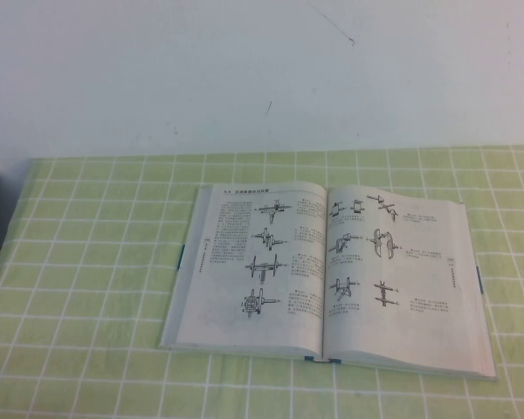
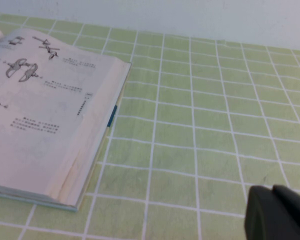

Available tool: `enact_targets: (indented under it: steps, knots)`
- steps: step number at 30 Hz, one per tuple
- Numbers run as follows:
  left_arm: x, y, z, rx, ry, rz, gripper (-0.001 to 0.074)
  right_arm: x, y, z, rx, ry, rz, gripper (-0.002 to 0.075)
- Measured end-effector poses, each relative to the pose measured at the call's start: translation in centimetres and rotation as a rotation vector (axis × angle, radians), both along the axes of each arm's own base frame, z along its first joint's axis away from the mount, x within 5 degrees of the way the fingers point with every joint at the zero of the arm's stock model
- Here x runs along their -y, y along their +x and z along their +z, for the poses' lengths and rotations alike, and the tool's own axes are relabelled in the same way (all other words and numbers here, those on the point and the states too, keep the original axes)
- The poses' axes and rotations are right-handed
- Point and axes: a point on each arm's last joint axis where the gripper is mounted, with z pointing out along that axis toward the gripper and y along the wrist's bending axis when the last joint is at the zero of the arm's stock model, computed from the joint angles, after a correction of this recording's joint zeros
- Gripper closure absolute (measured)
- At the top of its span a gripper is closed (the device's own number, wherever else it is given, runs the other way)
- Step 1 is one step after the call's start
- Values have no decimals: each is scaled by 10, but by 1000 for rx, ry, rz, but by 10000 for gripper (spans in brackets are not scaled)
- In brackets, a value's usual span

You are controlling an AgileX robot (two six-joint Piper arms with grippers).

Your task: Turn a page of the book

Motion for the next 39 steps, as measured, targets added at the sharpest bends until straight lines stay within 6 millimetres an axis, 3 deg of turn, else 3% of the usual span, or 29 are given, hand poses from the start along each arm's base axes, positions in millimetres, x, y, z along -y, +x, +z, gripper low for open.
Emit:
enact_targets:
  steps: [21,28,35,39]
  knots:
    - [-1,1,2,29,32,-2,738,0,2,2,45,-22,5,729]
    - [-1,4,25,293,42,9,738,2,5,38,448,-42,-13,729]
    - [-2,0,51,577,47,22,738,2,-8,76,898,-23,-30,729]
    - [-2,-4,60,688,45,26,738,2,-15,87,1037,-9,-30,729]
